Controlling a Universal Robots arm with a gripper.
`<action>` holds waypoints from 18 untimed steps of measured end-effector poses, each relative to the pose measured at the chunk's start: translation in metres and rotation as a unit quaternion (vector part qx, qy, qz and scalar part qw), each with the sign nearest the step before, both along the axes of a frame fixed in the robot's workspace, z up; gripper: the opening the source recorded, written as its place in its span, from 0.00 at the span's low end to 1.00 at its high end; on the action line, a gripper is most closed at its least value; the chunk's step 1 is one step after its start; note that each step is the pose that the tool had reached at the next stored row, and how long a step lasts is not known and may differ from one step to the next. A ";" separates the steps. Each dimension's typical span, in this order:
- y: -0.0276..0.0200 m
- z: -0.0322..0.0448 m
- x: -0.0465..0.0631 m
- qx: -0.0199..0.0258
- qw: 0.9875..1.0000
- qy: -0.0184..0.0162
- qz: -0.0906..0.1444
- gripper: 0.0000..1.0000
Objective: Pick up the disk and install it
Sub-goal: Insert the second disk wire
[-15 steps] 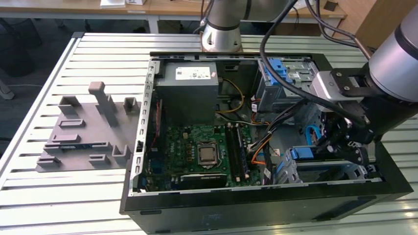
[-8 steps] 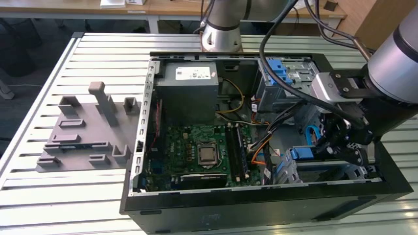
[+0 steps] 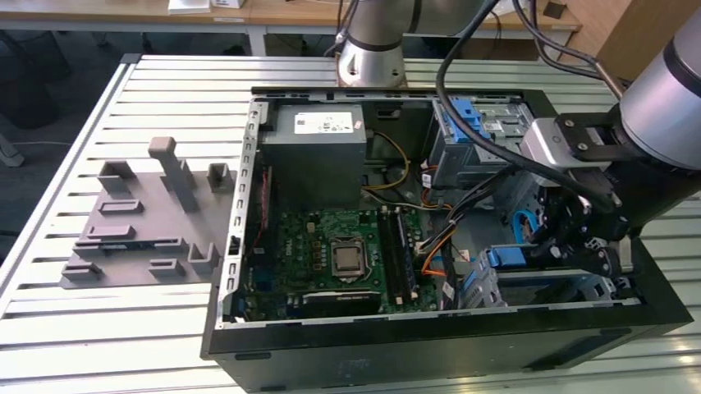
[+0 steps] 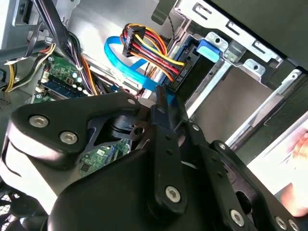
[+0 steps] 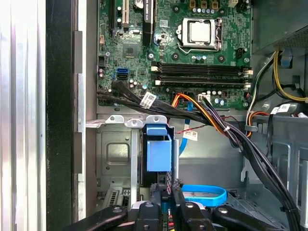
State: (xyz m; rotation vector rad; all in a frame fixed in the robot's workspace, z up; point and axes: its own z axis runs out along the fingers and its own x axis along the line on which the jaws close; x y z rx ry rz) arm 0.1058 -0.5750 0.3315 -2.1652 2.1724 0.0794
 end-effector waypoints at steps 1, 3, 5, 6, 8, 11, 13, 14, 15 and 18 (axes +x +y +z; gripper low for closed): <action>0.0000 0.0006 0.000 0.000 1.000 0.000 0.000 0.24; 0.0000 0.0025 0.000 0.000 1.000 0.000 0.000 0.24; 0.0000 0.0047 0.000 0.000 1.000 0.000 0.000 0.24; 0.0000 0.0059 0.000 0.000 1.000 0.000 0.000 0.22; 0.0000 0.0078 0.000 0.000 1.000 0.000 0.000 0.22; 0.0000 0.0097 0.000 0.000 1.000 0.000 0.000 0.11; 0.0000 0.0105 0.000 0.000 1.000 0.000 0.000 0.11; 0.0000 0.0107 0.000 0.000 1.000 0.000 0.000 0.11; 0.0000 0.0110 0.000 0.000 1.000 0.000 0.000 0.11; 0.0000 0.0118 0.000 0.000 1.000 0.000 0.000 0.11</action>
